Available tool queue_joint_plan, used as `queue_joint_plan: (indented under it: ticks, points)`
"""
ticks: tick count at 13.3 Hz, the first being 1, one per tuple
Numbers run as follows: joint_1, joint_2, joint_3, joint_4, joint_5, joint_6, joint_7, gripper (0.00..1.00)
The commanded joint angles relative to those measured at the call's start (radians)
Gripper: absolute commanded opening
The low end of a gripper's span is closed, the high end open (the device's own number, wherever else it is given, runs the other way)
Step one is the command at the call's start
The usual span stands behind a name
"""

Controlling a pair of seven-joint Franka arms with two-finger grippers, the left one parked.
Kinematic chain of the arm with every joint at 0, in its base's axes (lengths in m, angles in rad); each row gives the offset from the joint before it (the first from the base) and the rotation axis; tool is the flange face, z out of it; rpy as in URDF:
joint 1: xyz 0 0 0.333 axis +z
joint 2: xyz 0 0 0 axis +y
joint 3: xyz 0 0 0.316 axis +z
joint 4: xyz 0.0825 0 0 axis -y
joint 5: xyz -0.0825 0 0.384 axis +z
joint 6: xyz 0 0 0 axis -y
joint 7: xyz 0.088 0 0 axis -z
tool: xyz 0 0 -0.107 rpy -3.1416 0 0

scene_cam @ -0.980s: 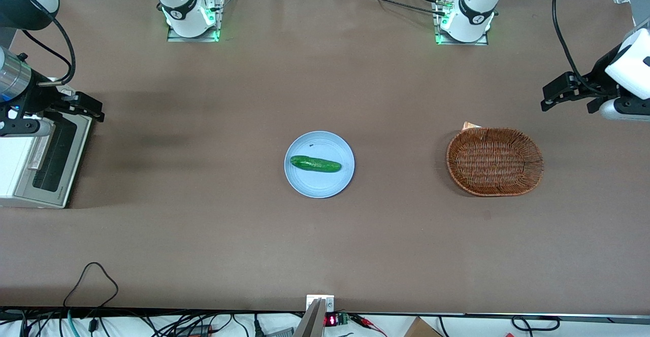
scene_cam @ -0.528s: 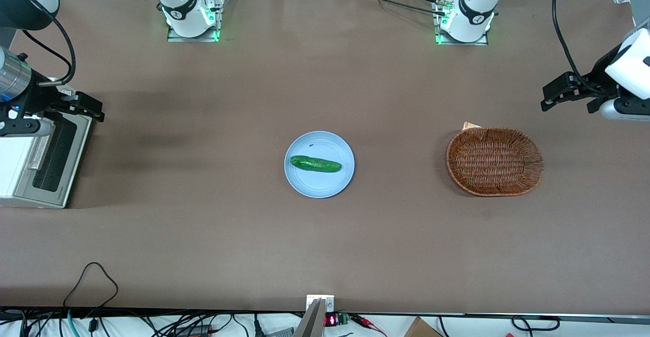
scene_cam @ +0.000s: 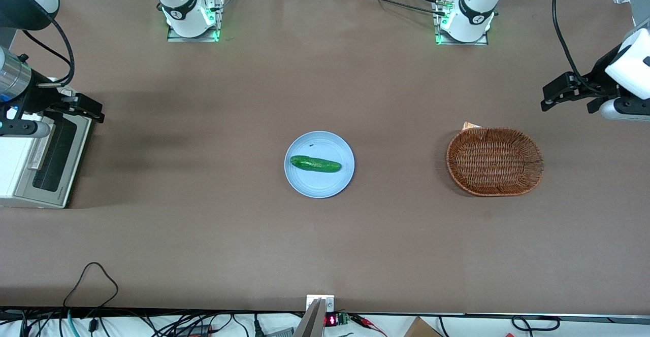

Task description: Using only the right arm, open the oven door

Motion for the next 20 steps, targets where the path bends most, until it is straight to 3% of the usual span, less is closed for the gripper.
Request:
queue_joint_plan:
  ticks: [1,4,5,6,7,9,17,20]
  points:
    - [0.001,0.006,-0.001,0.012,0.006,-0.015,0.01,0.99]
    - [0.001,0.014,-0.022,0.007,0.003,-0.032,0.004,0.92]
    - [0.001,0.016,-0.029,0.007,0.003,-0.032,0.004,0.84]
    - [0.0,0.016,-0.032,0.007,0.003,-0.034,0.006,0.7]
    - [0.001,0.016,-0.045,0.007,0.004,-0.035,0.012,0.41]
    - [0.001,0.019,-0.059,0.006,0.009,-0.035,0.022,0.03]
    - [0.0,0.045,-0.09,0.01,-0.012,-0.02,-0.036,0.0]
    - [0.001,0.085,-0.09,0.009,-0.138,0.006,-0.014,0.0]
